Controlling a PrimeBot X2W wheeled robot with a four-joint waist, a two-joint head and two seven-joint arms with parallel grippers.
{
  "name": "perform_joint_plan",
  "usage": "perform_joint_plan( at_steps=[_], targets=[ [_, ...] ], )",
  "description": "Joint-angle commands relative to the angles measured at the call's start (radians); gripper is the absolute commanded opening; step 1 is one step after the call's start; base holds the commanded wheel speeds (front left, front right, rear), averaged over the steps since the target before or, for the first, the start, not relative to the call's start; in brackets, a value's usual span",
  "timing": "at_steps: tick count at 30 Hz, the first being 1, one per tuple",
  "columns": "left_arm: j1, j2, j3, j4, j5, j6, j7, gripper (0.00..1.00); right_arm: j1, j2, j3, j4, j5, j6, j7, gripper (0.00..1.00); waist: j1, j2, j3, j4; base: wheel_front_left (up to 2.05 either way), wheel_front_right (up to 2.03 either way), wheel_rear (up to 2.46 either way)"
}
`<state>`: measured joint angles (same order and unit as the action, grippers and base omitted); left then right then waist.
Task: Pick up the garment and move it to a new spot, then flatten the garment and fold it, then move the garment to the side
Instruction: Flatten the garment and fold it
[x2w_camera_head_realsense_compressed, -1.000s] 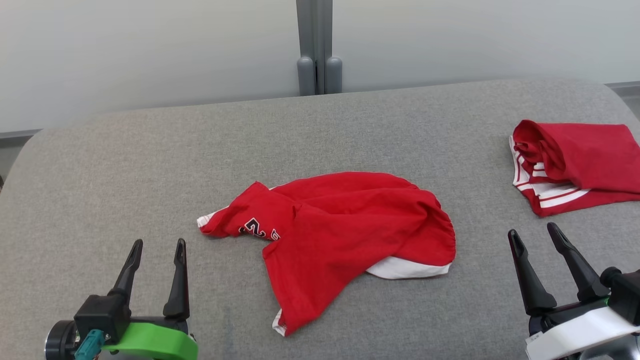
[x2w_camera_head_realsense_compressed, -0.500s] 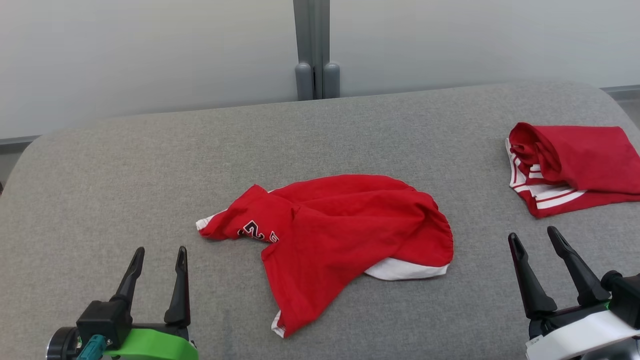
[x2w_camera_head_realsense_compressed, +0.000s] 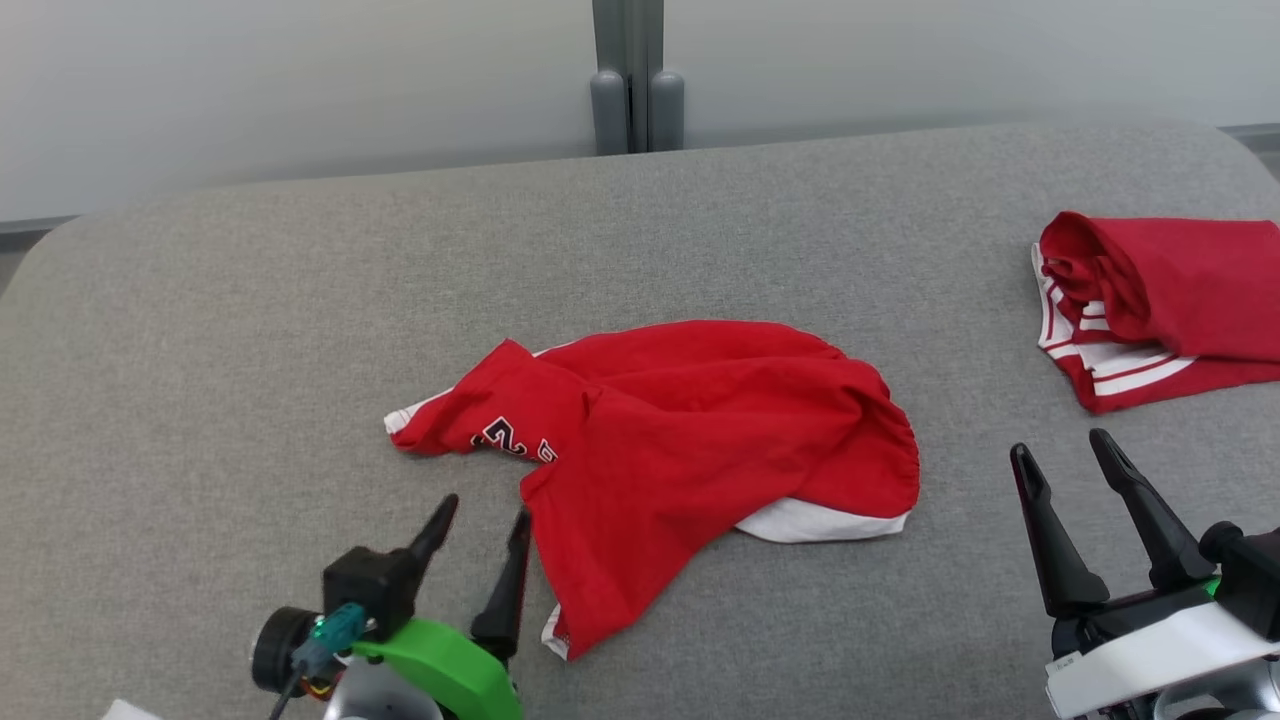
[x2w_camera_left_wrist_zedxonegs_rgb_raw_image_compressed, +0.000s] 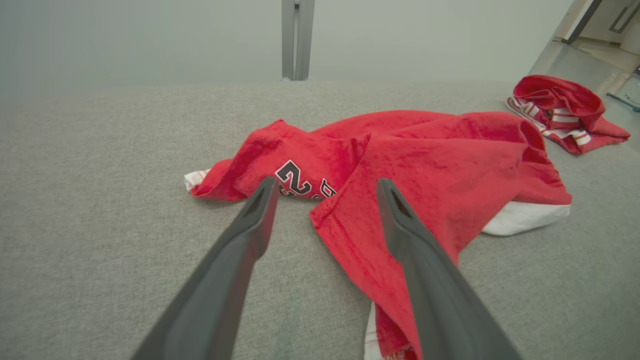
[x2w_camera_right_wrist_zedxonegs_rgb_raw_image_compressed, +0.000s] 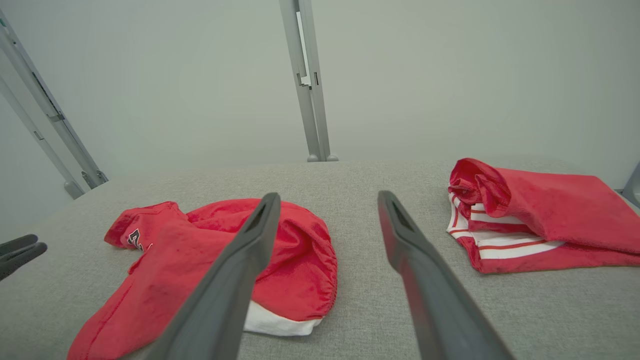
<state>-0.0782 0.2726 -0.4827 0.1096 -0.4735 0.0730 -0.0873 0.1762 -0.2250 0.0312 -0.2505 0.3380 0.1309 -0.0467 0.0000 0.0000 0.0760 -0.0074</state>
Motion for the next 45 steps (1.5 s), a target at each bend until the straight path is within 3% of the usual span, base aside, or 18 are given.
perform_joint_plan(
  at_steps=[1,9,10,11,12,18,24,33,39,45],
  targets=[
    [-0.026,-0.013,-0.018,0.026,-0.009,-0.015,0.027,1.0,-0.017,-0.001,0.003,-0.002,0.002,0.0,-0.006,1.0,0.0,0.0,0.04,-0.002,0.0,0.0,0.0],
    [-0.104,-0.088,-0.072,0.255,-0.062,-0.059,0.141,1.0,-0.064,-0.007,0.022,0.023,0.013,0.0,-0.021,1.0,0.0,0.0,0.1,-0.036,0.0,0.0,0.0],
    [-0.112,-0.093,-0.072,0.273,-0.067,-0.068,0.141,0.94,-0.066,-0.008,0.022,0.025,0.016,0.0,-0.024,1.0,0.0,0.0,0.103,-0.038,0.0,0.0,0.0],
    [-0.12,-0.098,-0.074,0.294,-0.072,-0.079,0.139,0.35,-0.067,-0.009,0.021,0.029,0.017,0.0,-0.026,1.0,0.0,0.0,0.105,-0.039,0.0,0.0,0.0],
    [-0.125,-0.102,-0.073,0.308,-0.08,-0.089,0.133,0.0,-0.068,-0.009,0.02,0.032,0.018,0.0,-0.027,1.0,0.0,0.0,0.106,-0.04,0.0,0.0,0.0],
    [-0.157,-0.094,-0.065,0.275,-0.07,-0.116,0.057,0.0,-0.073,-0.004,0.006,0.042,0.019,0.0,-0.035,1.0,0.0,0.0,0.105,-0.029,0.0,0.0,0.0],
    [-0.106,-0.043,-0.067,0.077,-0.039,-0.085,0.052,0.0,-0.061,-0.003,-0.018,0.04,0.01,0.0,-0.044,1.0,0.0,0.0,0.089,0.005,0.0,0.0,0.0],
    [-0.041,0.033,-0.065,-0.221,-0.036,-0.026,0.158,0.0,-0.062,-0.003,-0.027,0.033,0.003,0.0,-0.041,1.0,0.0,0.0,0.087,0.034,0.0,0.0,0.0],
    [-0.073,0.048,-0.016,-0.23,-0.047,0.0,0.159,0.0,-0.078,-0.005,-0.03,0.032,0.011,0.0,-0.051,1.0,0.0,0.0,0.108,0.014,0.0,0.0,0.0],
    [-0.134,0.031,0.034,-0.108,-0.088,-0.011,0.13,0.0,-0.099,-0.004,-0.024,0.035,0.016,0.0,-0.056,1.0,0.0,0.0,0.145,-0.021,0.0,0.0,0.0]
  ],
)
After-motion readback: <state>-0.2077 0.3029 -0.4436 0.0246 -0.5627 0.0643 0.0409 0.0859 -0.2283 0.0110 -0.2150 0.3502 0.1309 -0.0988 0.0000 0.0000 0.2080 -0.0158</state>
